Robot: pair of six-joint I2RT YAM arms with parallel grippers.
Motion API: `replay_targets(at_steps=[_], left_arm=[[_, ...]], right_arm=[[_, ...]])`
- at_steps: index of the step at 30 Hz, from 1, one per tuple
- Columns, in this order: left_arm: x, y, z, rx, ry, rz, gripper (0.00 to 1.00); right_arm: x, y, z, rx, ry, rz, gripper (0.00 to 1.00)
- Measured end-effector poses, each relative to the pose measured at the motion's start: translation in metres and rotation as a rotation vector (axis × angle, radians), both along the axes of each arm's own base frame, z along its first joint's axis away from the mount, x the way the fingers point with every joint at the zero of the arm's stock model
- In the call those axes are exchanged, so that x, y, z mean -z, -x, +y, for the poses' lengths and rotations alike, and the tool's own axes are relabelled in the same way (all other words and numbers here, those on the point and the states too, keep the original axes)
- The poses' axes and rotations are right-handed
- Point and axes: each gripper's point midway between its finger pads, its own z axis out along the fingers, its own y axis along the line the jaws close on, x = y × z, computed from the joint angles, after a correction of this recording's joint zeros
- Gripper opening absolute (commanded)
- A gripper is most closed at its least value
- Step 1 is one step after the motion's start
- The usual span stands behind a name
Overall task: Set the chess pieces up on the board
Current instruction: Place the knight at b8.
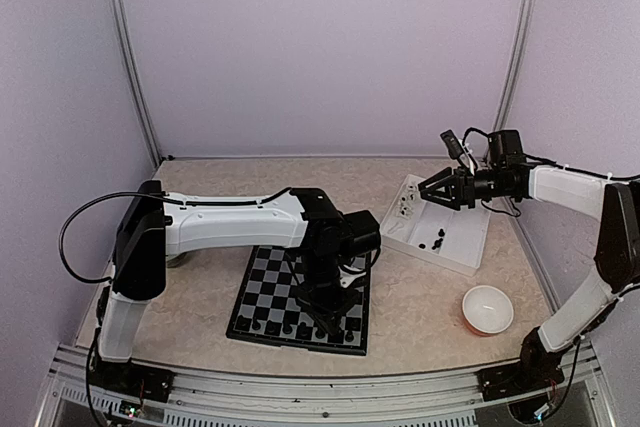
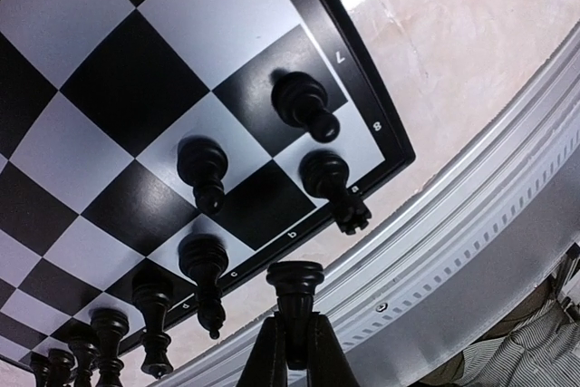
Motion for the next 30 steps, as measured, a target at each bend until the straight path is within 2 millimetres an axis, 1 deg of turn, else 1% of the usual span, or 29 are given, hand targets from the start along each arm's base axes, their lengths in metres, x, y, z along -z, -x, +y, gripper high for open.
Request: replay_targets(at_steps=[5,9,16,18,20,30], left_arm=[[0.0059,0.0002,0.0020,-0.014,-0.028,0.008,0.09],[0.0064,-0.0006,0.0004,-0.018,-0.029,0.008,0.11],[0.0090,-0.0008,-0.0002,-0.021,-0.035,0.011,0.17],[0.0101,-0.0011,-0.0007,-0.022,-0.037,0.012,0.19],[0.0108,-0.0012,-0.0011,-0.024,-0.039,0.013,0.24],[0.0084,-0.0012,-0.0006,-0.028,-0.045,0.014,0.25]], right_arm=[[0.0003,0.0021,0.0002,-0.008,-0.003,0.004,0.58],[0.0005,0.0034,0.0003,-0.013,-0.005,0.006,0.57],[0.0006,0.0058,0.0005,-0.021,-0.009,0.014,0.57],[0.0007,0.0065,0.0005,-0.024,-0.010,0.016,0.57],[0.0005,0.0071,0.0006,-0.027,-0.012,0.017,0.57],[0.0001,0.0080,0.0007,-0.032,-0.014,0.013,0.57]])
